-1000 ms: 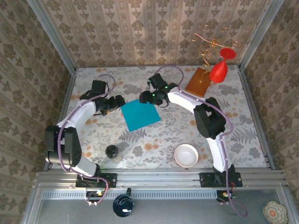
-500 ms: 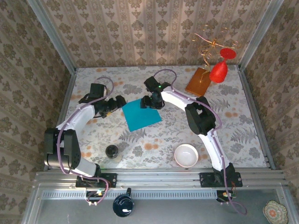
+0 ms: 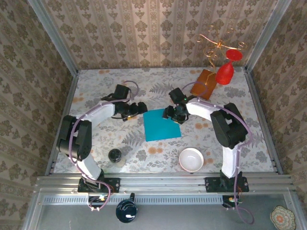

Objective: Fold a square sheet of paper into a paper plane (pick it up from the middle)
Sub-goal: Move the square sheet of paper to the center of the table.

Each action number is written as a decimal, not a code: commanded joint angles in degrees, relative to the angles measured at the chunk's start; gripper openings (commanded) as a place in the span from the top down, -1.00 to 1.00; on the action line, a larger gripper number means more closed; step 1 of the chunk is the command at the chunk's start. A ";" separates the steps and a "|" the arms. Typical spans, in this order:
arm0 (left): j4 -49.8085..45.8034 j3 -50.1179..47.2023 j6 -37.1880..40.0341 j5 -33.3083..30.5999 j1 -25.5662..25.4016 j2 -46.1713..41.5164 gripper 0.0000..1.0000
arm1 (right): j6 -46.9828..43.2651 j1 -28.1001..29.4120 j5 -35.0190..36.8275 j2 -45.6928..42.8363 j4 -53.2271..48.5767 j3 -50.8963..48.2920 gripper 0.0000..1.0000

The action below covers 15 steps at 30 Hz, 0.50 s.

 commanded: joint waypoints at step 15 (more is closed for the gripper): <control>5.22 3.67 -10.20 -1.75 -10.91 8.25 -0.76 | -11.54 -4.64 -8.16 -4.34 -0.46 -5.48 0.01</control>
